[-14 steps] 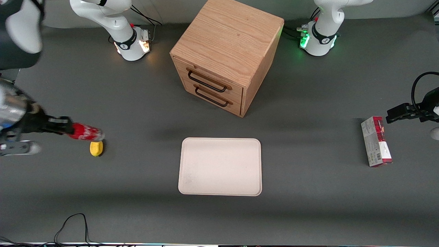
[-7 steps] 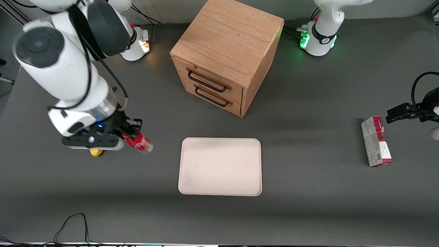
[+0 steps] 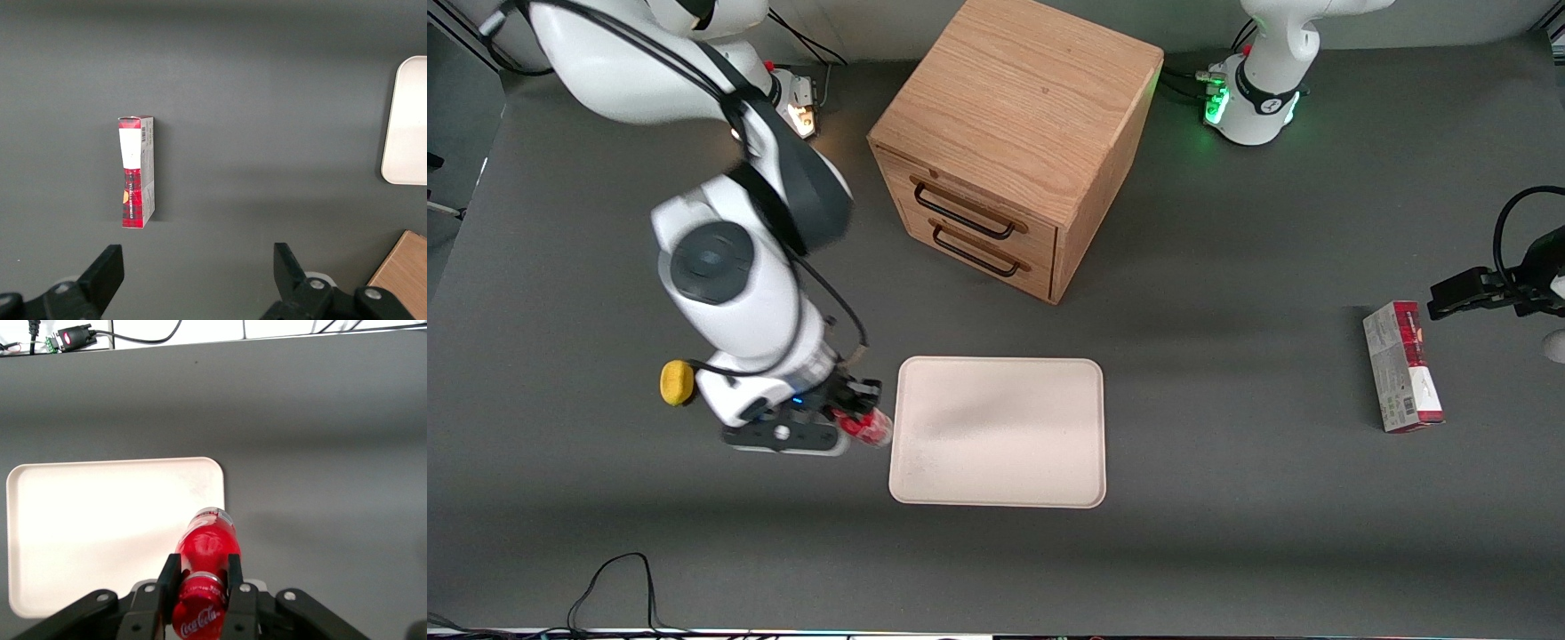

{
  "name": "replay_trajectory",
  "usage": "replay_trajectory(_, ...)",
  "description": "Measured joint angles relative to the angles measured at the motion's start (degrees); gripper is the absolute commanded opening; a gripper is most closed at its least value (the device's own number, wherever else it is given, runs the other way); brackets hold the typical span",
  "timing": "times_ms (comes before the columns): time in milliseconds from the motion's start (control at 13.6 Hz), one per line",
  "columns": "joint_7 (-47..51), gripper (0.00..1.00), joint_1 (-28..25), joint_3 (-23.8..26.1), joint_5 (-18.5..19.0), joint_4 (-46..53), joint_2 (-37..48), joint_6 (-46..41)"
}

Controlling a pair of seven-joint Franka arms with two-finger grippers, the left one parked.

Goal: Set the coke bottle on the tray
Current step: 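Lower the held bottle onto the cream tray, then open the right gripper and withdraw it up away from the tray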

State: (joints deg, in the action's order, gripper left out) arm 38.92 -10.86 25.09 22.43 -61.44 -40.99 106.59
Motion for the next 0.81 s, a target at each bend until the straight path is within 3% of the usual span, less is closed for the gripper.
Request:
replay_trajectory(295,0.89,0.0,-0.46,0.67,4.1,-1.4,-6.23,8.04)
replay_trajectory(589,0.89,0.0,-0.62,0.83,5.04,-1.5,-9.83,10.96)
replay_trajectory(663,0.89,0.09,-0.62,0.83,5.05,-1.5,-10.25,11.4)
replay_trajectory(737,0.89,0.76,-0.62,0.83,5.05,-1.51,-10.55,11.65)
replay_trajectory(811,0.89,1.0,-0.62,0.83,5.06,-1.49,-10.71,11.72)
